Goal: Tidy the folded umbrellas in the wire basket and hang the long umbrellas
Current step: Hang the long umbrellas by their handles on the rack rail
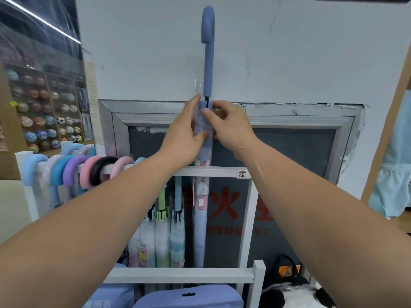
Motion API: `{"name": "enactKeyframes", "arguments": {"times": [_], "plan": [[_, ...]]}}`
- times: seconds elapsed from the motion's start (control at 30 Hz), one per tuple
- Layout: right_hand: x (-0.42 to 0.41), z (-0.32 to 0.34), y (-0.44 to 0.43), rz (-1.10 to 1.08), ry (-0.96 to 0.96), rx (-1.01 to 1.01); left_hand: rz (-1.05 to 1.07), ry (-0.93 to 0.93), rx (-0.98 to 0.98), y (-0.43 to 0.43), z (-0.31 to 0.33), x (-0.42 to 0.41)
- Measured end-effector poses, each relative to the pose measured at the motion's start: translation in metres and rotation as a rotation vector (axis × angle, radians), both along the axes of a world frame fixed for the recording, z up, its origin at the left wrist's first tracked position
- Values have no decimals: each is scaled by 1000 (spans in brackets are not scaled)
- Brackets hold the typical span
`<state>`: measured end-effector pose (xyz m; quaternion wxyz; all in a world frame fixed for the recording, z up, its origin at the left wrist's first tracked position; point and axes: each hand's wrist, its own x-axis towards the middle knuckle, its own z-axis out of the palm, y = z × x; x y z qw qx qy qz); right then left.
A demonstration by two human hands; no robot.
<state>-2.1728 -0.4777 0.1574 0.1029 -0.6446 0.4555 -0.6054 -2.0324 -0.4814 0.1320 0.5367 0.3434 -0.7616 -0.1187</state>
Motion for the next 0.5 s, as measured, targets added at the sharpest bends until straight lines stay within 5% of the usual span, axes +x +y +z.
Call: {"name": "enactKeyframes", "arguments": {"times": [0.5], "plan": [[2,-35,2,-70,123,36,60,109,78,-2,13,0]]}}
